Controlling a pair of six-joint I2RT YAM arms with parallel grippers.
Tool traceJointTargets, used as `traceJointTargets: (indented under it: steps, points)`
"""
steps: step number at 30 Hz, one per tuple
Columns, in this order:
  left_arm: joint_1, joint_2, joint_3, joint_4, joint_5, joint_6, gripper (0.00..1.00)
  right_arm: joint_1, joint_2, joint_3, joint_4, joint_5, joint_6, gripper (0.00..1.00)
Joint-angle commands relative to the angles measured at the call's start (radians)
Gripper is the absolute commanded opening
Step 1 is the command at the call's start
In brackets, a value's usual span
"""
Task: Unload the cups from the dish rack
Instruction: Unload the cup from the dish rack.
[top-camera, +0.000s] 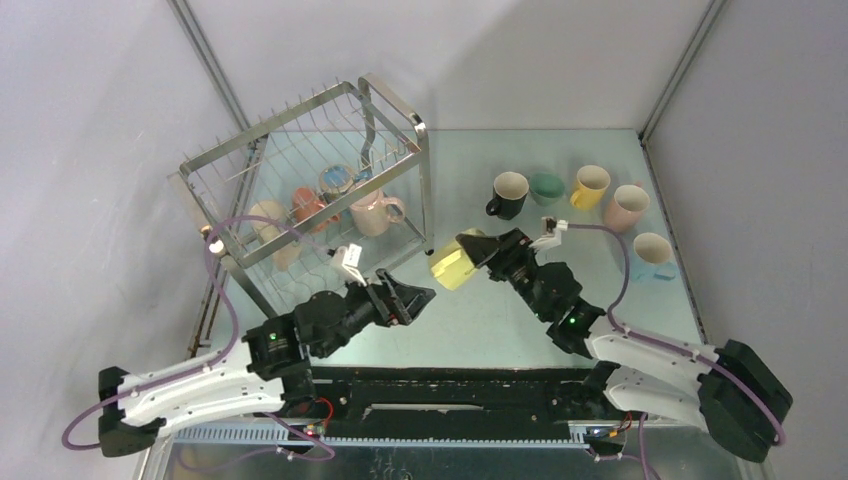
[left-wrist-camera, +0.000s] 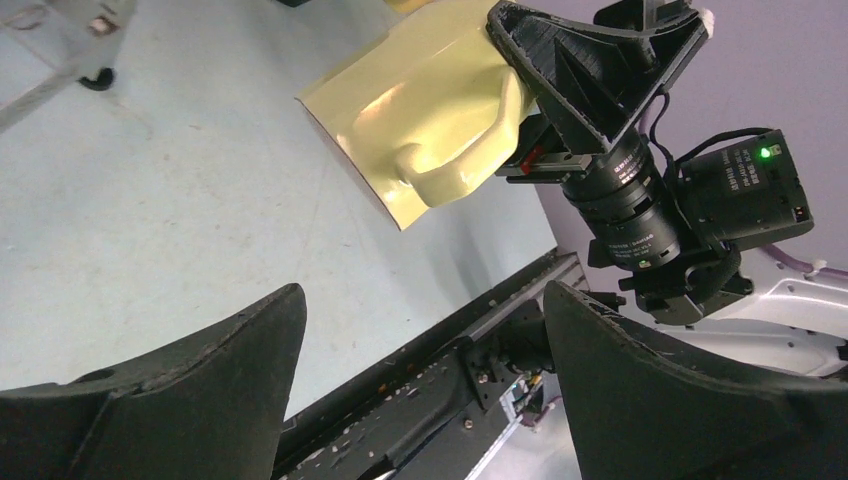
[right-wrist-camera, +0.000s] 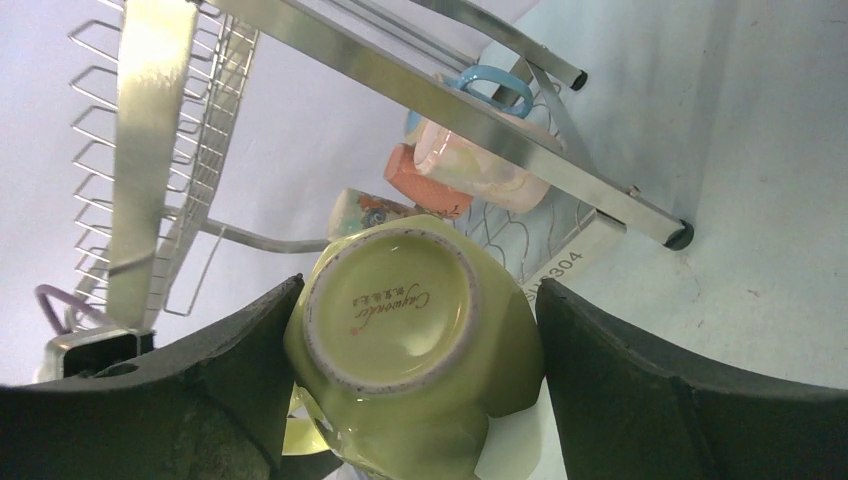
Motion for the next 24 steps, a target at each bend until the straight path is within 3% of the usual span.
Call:
traceJointTargets:
  steps: [1,11,24]
  points:
    - [-0.007,0.059,-0.022,0.215,0.059,0.011,0.94,-0.041,-0.110,-0.008,0.034,-0.060,0.110,0.27]
    - [-0.007,0.180,-0.008,0.401,0.143,0.104,0.86,-0.122,-0.223,-0.037,-0.038,-0.166,0.230,0.27]
    - [-0.006,0.200,0.014,0.441,0.158,0.341,0.74,-0.200,-0.271,-0.032,-0.106,-0.258,0.347,0.27]
